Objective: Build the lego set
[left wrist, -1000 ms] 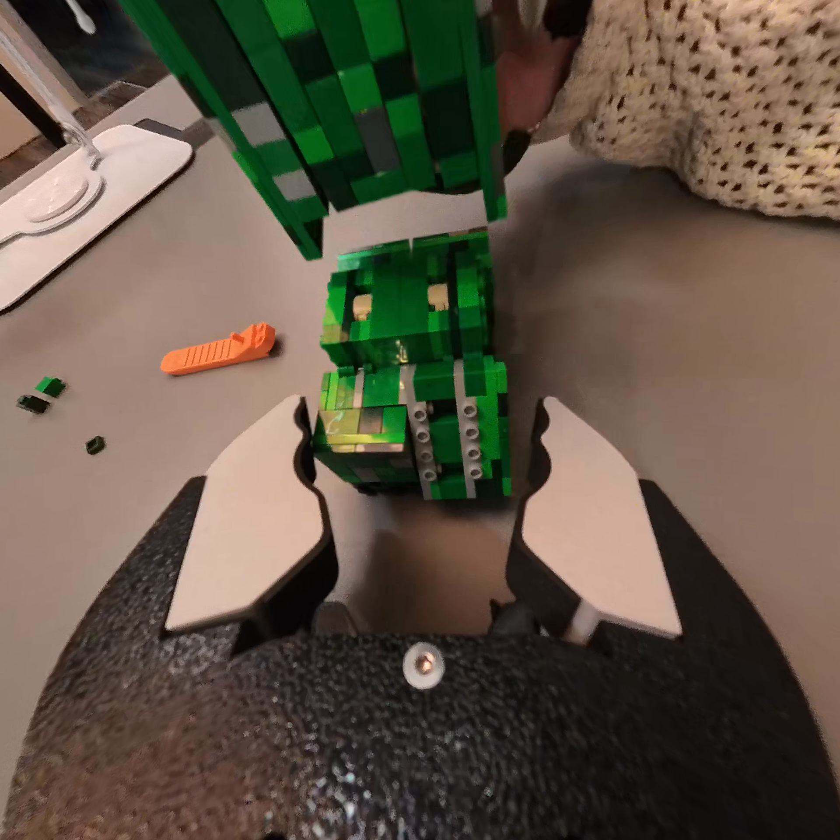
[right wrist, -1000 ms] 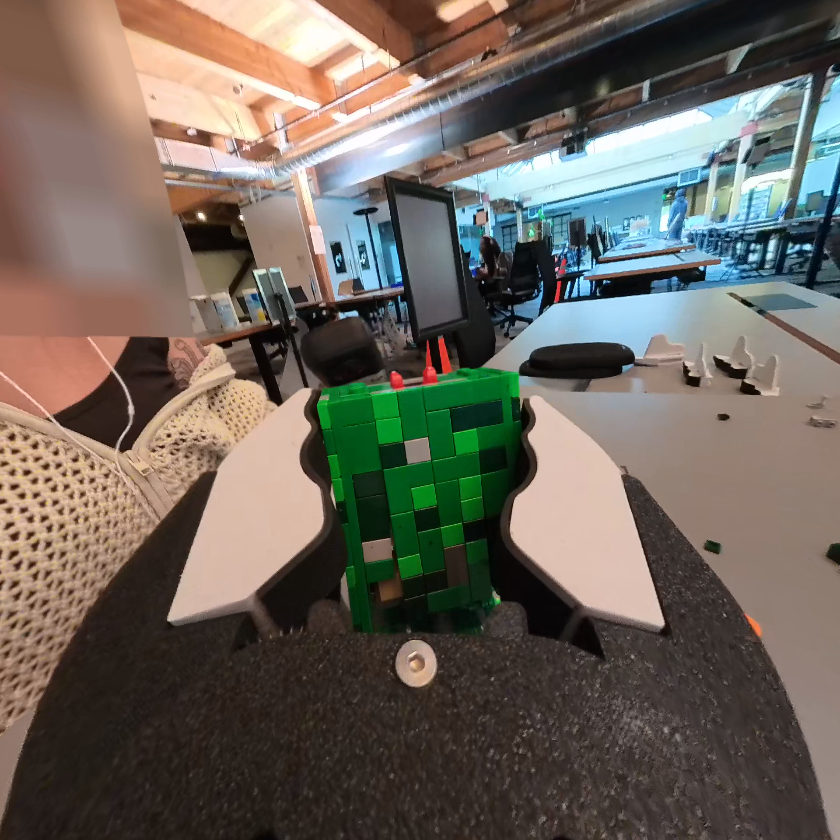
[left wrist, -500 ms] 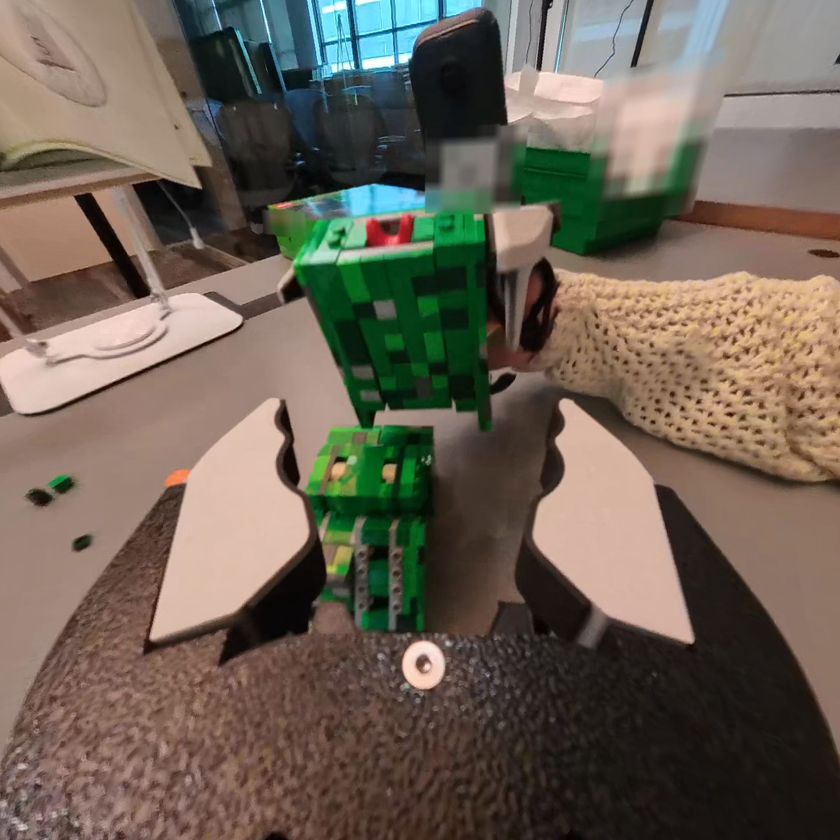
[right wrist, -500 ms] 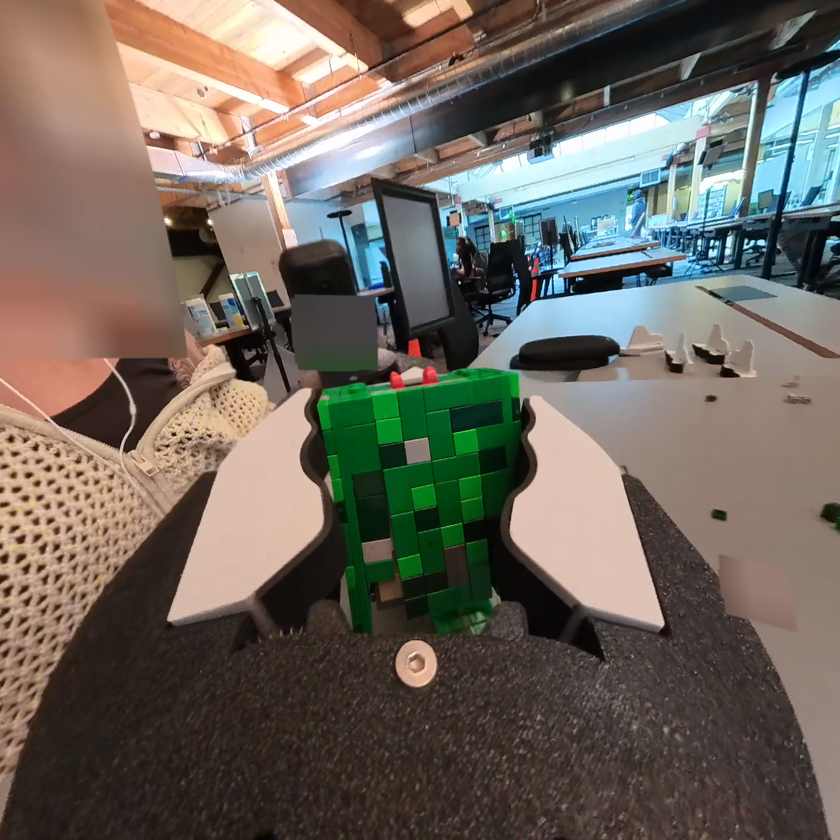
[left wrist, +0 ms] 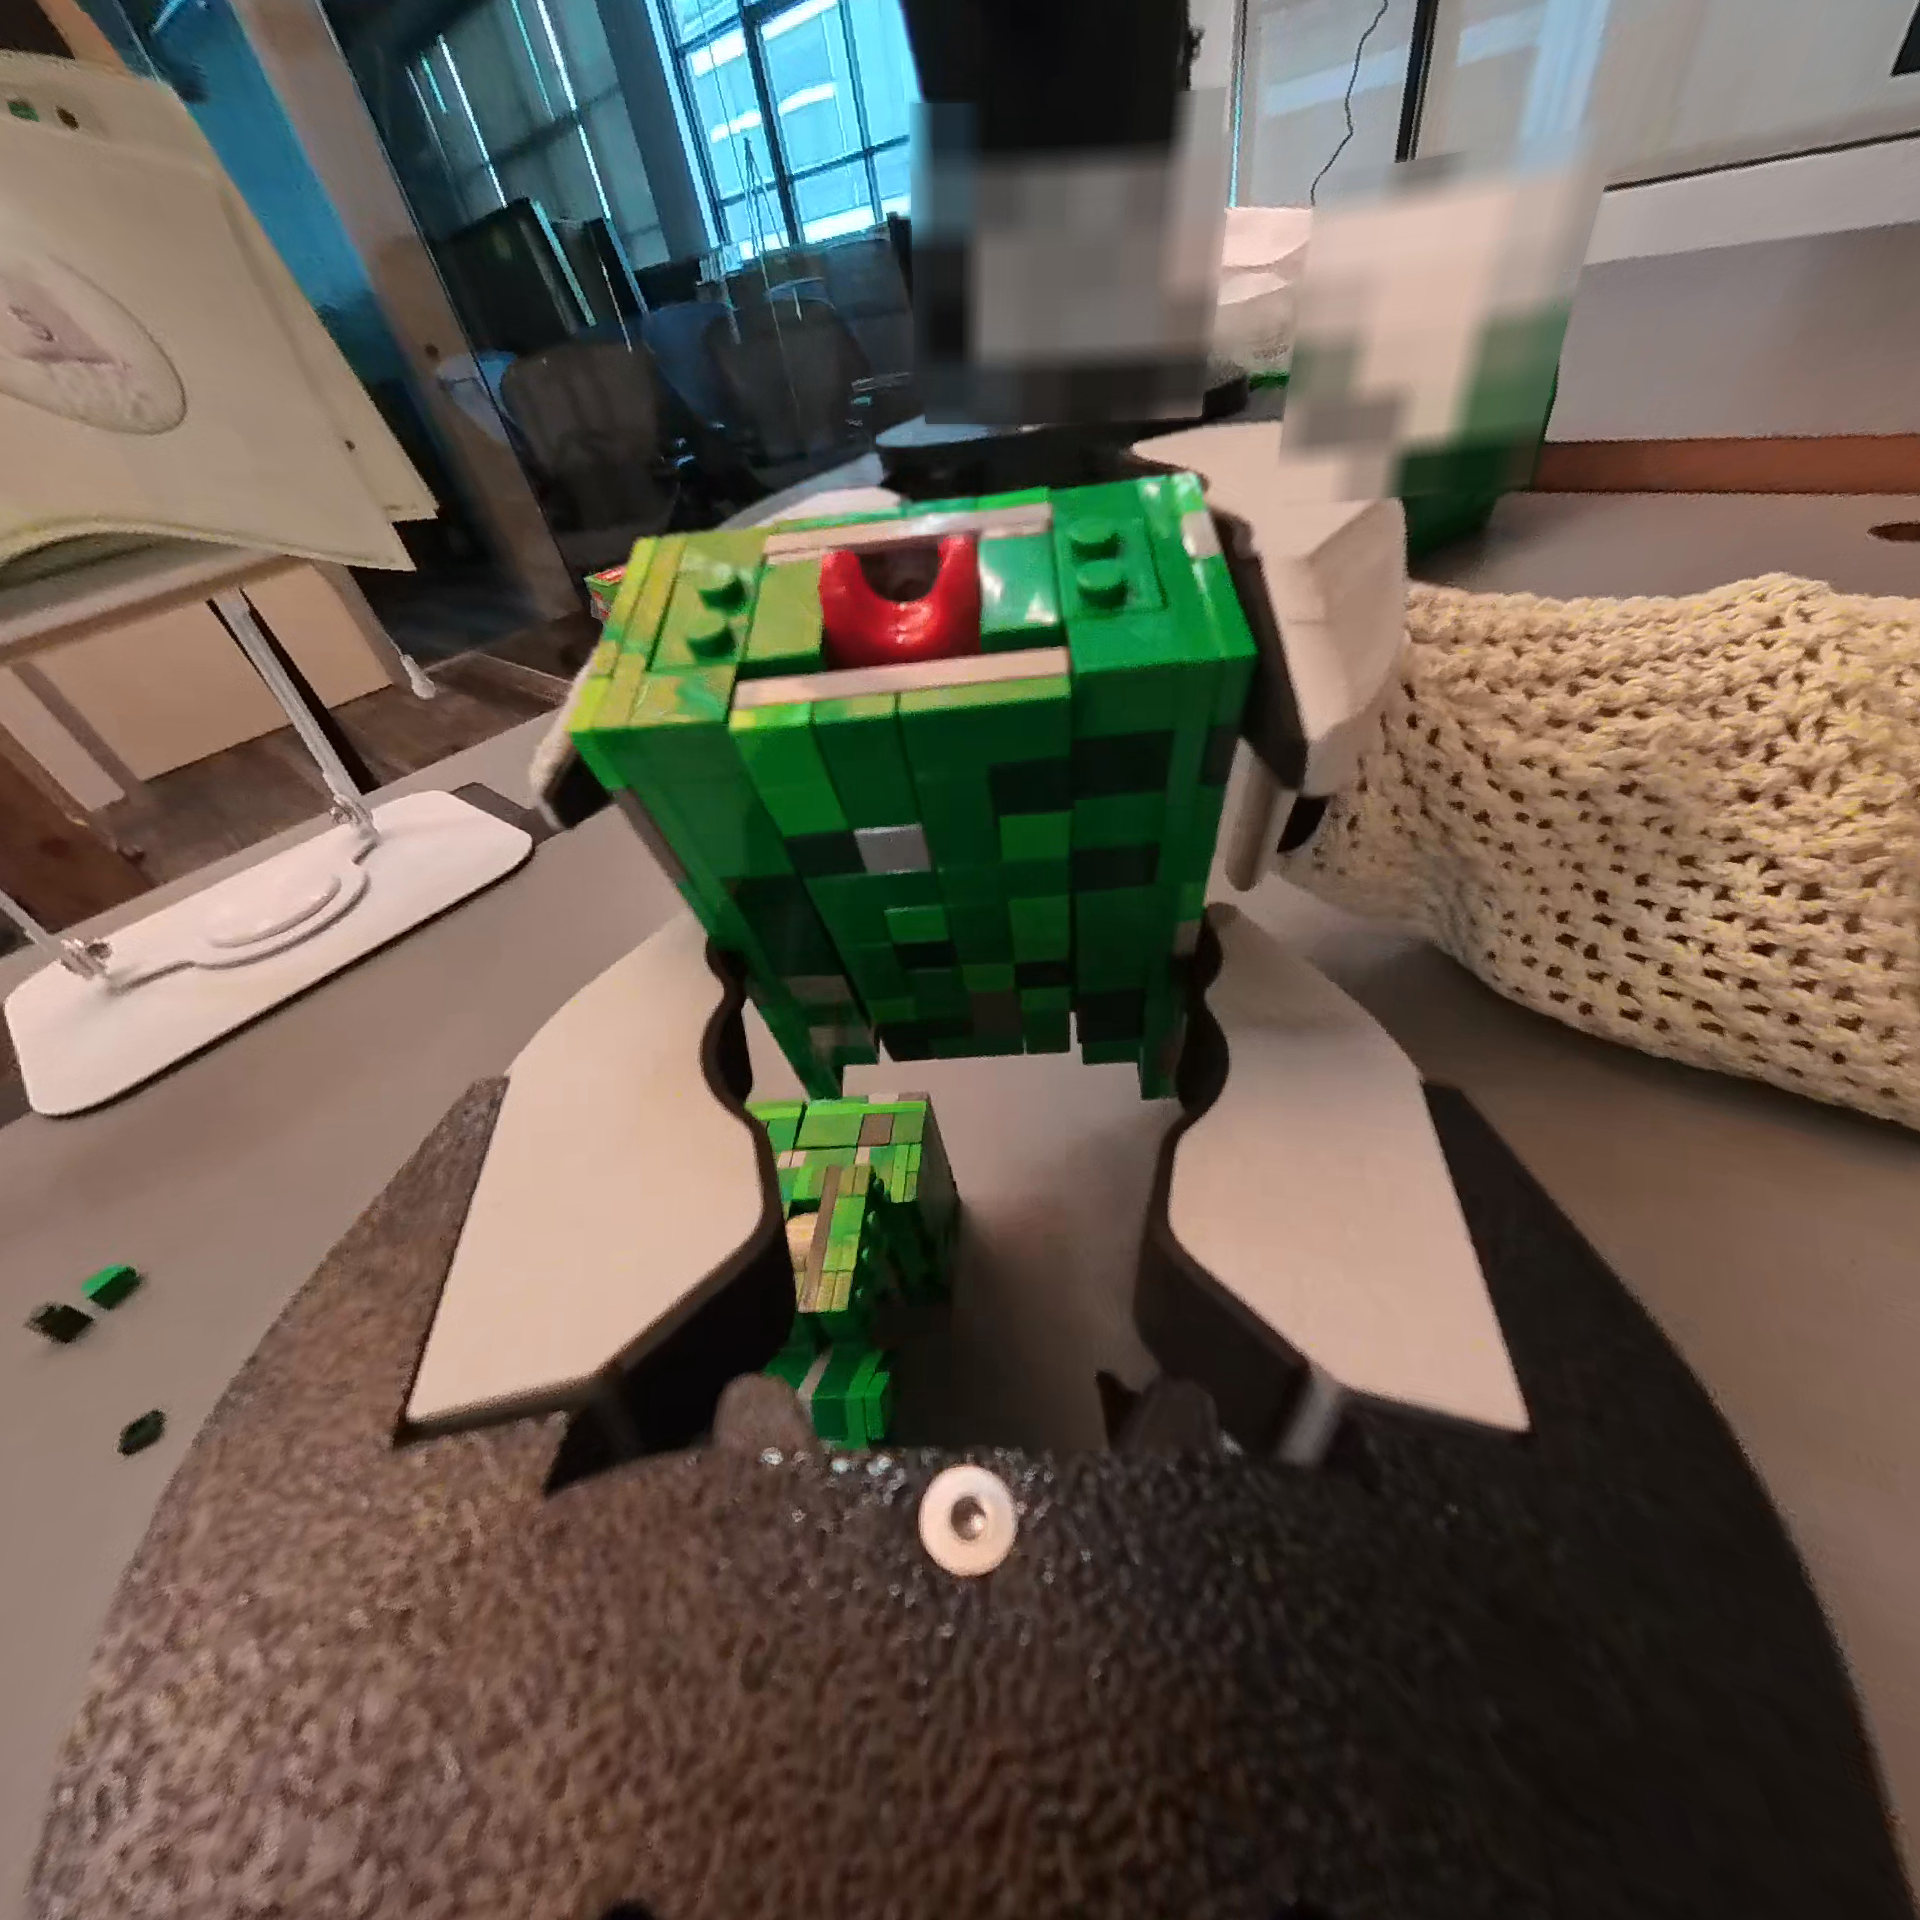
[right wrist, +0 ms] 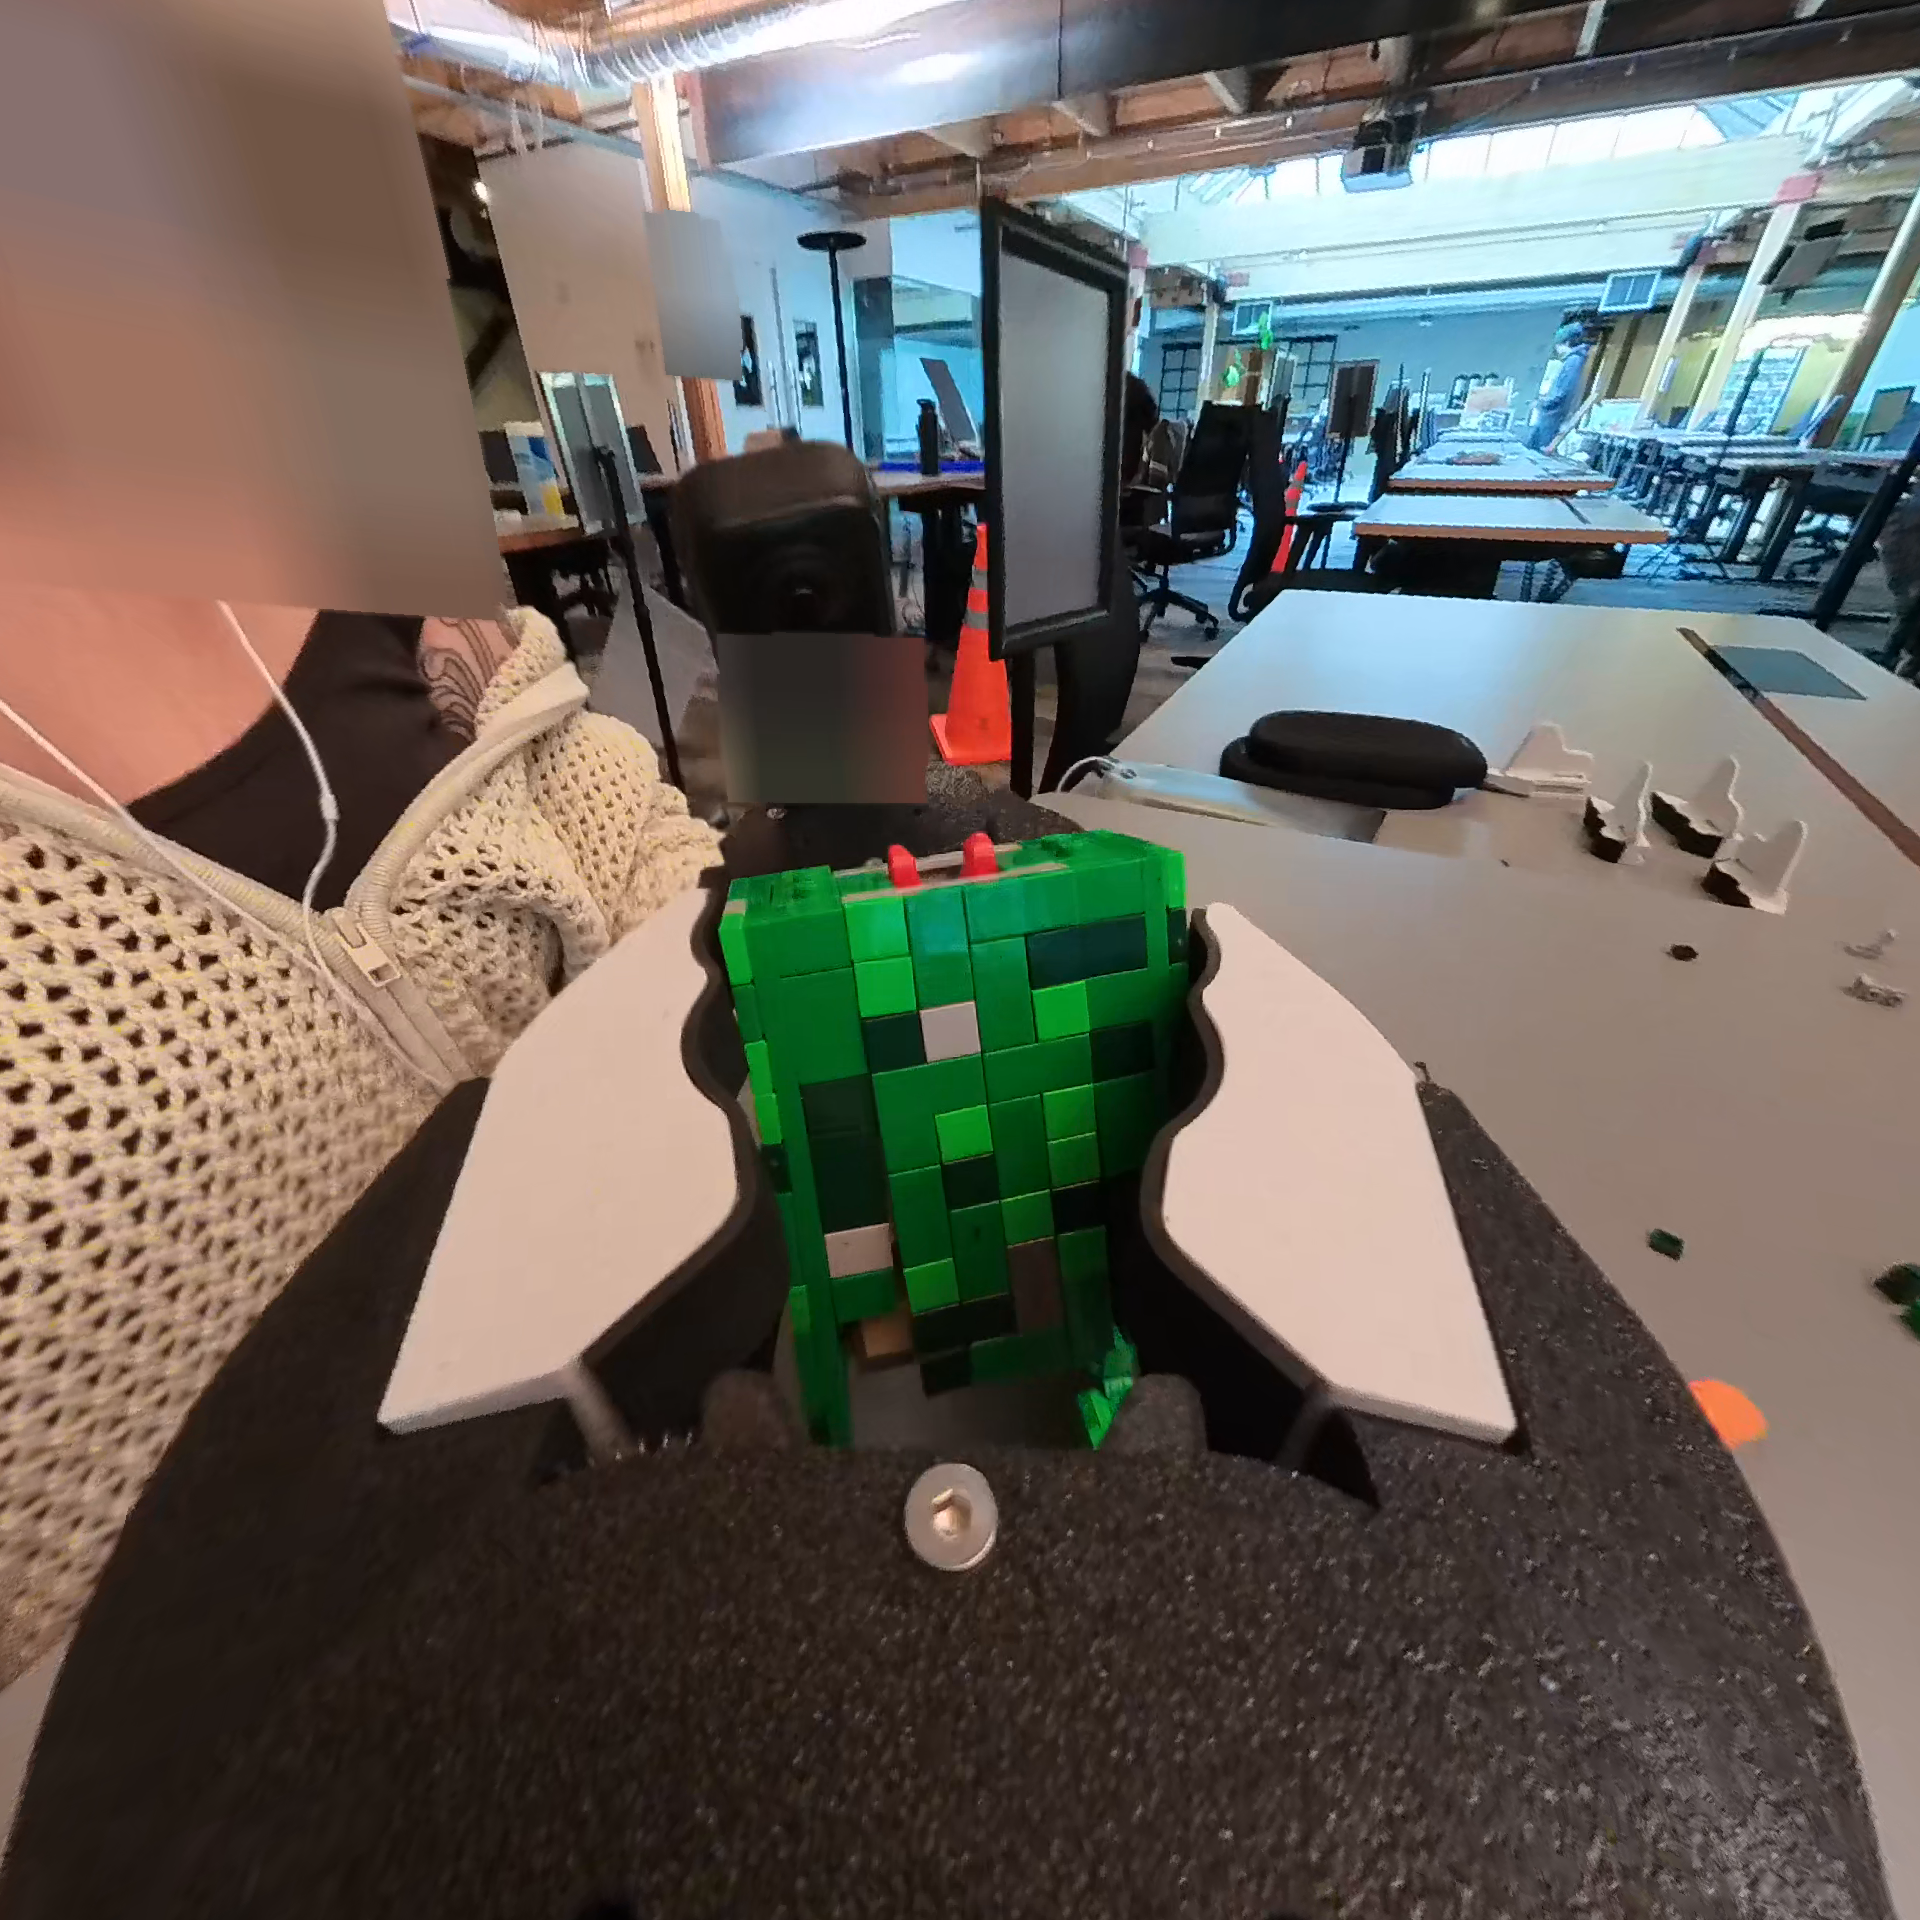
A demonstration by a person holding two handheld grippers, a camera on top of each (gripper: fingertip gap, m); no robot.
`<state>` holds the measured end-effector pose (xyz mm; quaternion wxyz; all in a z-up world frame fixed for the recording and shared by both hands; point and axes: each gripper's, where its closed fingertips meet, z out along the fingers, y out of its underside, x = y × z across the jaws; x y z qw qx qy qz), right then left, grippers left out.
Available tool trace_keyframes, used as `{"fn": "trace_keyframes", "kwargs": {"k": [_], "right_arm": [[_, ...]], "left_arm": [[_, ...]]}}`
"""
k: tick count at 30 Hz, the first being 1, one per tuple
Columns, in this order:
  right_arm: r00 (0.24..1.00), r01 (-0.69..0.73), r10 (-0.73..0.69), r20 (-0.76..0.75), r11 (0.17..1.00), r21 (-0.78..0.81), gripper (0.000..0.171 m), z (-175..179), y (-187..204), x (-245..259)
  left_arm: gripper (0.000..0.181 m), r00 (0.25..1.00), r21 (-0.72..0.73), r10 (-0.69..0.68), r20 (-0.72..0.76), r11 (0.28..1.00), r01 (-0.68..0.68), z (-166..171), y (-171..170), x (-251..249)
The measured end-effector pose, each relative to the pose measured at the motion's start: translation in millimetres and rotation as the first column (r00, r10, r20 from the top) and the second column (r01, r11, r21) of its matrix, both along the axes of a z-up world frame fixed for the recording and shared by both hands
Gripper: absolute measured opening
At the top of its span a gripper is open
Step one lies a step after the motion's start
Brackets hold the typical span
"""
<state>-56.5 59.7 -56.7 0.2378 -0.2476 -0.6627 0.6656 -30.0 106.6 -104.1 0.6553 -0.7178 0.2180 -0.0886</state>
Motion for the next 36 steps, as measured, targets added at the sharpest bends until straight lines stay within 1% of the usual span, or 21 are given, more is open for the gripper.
{"fn": "trace_keyframes", "kwargs": {"k": [4,7,9,11,13,15,17,19,20,23,25,27,29,30,32,33,35,36], "right_arm": [[1.000,0.005,-0.006,0.017,0.995,0.102,0.081,-6,-2,3],[0.998,0.011,-0.019,0.054,0.988,0.153,0.081,-13,-3,3],[0.997,0.035,-0.046,0.069,0.988,0.151,0.083,-13,-1,0],[0.995,0.073,-0.080,0.057,0.989,0.125,0.085,-6,4,-2],[0.986,0.145,-0.152,0.063,0.984,0.108,0.087,1,16,-5],[0.950,0.260,-0.272,0.153,0.961,0.093,0.084,6,33,-11],[0.899,0.354,-0.378,0.221,0.924,0.142,0.080,4,42,-12],[0.857,0.433,-0.472,0.206,0.877,0.208,0.076,1,50,-11],[0.849,0.441,-0.484,0.211,0.870,0.221,0.077,0,50,-10],[0.789,0.497,-0.551,0.272,0.833,0.245,0.080,-12,64,-6],[0.780,0.479,-0.524,0.343,0.852,0.213,0.082,-20,65,-2],[0.786,0.424,-0.438,0.436,0.896,0.134,0.082,-27,58,3],[0.762,0.397,-0.414,0.498,0.906,0.145,0.079,-40,55,6],[0.757,0.379,-0.407,0.511,0.911,0.164,0.074,-46,52,8],[0.762,0.358,-0.397,0.511,0.917,0.178,0.053,-50,48,11],[0.775,0.324,-0.356,0.522,0.933,0.155,0.039,-48,41,14],[0.772,0.330,-0.361,0.523,0.931,0.154,0.038,-48,42,17],[0.777,0.335,-0.362,0.516,0.930,0.149,0.038,-47,42,19]], "left_arm": [[0.080,0.998,-0.011,-0.008,-0.056,1.000,0.007,-3,-3,0],[0.080,0.996,-0.049,0.014,-0.086,0.999,-0.018,-9,-3,-2],[0.080,0.988,-0.055,0.064,-0.143,0.996,-0.072,-12,-1,-9],[0.079,0.964,-0.053,0.132,-0.231,0.988,-0.148,-17,1,-21],[0.079,0.937,-0.057,0.193,-0.291,0.974,-0.218,-21,3,-32],[0.078,0.904,-0.057,0.252,-0.345,0.956,-0.289,-24,5,-44],[0.078,0.879,-0.042,0.279,-0.386,0.947,-0.319,-23,7,-50],[0.078,0.887,-0.043,0.272,-0.372,0.950,-0.310,-24,10,-48],[0.077,0.889,-0.040,0.272,-0.368,0.951,-0.307,-24,11,-48],[0.078,0.873,-0.009,0.282,-0.399,0.950,-0.311,-22,13,-48],[0.078,0.848,0.041,0.282,-0.449,0.954,-0.296,-20,11,-44],[0.078,0.808,0.106,0.291,-0.512,0.955,-0.276,-17,9,-37],[0.078,0.765,0.182,0.316,-0.561,0.949,-0.259,-13,7,-29],[0.077,0.746,0.213,0.324,-0.582,0.946,-0.245,-11,6,-25],[0.080,0.712,0.260,0.342,-0.613,0.939,-0.227,-8,5,-19],[0.080,0.699,0.272,0.351,-0.623,0.935,-0.227,-8,5,-19],[0.081,0.730,0.285,0.344,-0.591,0.935,-0.210,-5,5,-14],[0.094,0.742,0.308,0.363,-0.564,0.926,-0.219,1,4,-13]]}}
